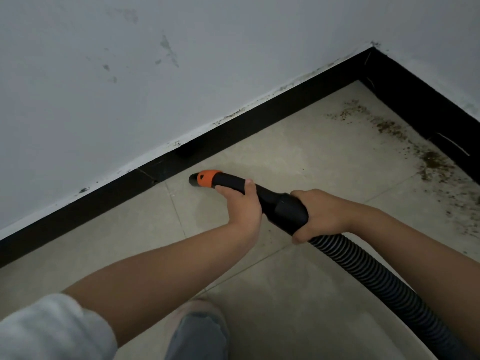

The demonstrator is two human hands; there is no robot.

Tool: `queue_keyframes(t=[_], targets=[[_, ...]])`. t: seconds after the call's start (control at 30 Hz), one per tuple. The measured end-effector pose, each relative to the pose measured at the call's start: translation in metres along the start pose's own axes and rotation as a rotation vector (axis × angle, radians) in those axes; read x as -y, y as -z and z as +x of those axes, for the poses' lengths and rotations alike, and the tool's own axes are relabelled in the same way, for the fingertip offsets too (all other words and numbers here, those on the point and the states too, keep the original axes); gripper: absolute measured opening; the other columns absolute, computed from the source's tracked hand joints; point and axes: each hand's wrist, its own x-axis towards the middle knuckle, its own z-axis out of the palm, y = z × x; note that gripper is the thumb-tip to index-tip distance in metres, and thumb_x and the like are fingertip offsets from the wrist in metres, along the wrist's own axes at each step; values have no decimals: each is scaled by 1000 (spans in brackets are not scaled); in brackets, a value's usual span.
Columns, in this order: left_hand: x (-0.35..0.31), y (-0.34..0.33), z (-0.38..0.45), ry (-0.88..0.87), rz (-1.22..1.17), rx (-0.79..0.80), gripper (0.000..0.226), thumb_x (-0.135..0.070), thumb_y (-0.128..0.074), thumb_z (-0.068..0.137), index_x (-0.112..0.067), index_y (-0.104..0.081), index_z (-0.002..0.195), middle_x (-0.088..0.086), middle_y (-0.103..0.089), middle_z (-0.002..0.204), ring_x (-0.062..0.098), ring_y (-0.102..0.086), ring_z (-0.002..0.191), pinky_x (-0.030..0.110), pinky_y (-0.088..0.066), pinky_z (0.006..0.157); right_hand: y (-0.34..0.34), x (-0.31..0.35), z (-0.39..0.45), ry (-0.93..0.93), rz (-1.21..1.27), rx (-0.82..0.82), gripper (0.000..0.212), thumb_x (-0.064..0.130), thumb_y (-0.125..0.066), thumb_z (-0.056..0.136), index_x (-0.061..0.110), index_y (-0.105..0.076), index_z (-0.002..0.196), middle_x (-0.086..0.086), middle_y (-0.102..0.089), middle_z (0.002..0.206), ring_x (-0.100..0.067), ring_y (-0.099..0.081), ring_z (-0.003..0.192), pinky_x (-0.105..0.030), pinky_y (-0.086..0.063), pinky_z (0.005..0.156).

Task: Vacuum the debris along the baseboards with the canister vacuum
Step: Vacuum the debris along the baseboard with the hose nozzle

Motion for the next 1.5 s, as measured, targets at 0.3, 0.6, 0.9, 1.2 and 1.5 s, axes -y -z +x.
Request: queue_keyframes(t=[0.3, 0.6, 0.9, 1.2, 1.5], targets=[[-2, -56, -38, 53, 59, 99, 79, -33, -39, 99, -17, 22, 146, 13, -46, 139, 30, -51, 121, 40, -37, 108, 27, -37, -50, -129, 42, -46, 49, 17, -81, 66, 18, -52, 106, 0, -57, 101, -17, -56, 93, -17, -44, 68], [7, -64, -39, 30, 129, 109, 79, -34, -40, 99, -19, 22, 146, 14, -44, 141, 33, -50, 122, 44, -38, 107, 14, -39, -65, -162, 65, -91, 47, 21, -80, 67, 20, -48, 101, 0, -55, 102, -17, -55, 92, -23, -45, 70], [18, -98, -54, -5, 144, 353, 74, -29, -39, 100, -21, 16, 148, 11, -42, 141, 30, -48, 124, 43, -39, 107, 16, -52, -119, -288, 59, -150, 49, 31, -80, 67, 18, -49, 102, 4, -54, 92, -9, -54, 79, -24, -47, 64], [30, -150, -89, -33, 241, 465, 73, -31, -35, 100, -19, 20, 147, 9, -35, 148, 30, -43, 128, 42, -35, 109, 10, -84, -166, -409, 120, -260, 46, 31, -80, 68, 20, -48, 100, 6, -53, 87, -5, -52, 73, -18, -41, 56], [12, -130, -43, -166, 278, 486, 67, -27, -32, 102, -20, 15, 148, 7, -26, 152, 28, -37, 133, 42, -32, 112, -7, -76, -106, -348, 169, -383, 53, 35, -79, 67, 17, -42, 99, 2, -50, 92, -15, -51, 80, -19, -40, 54]])
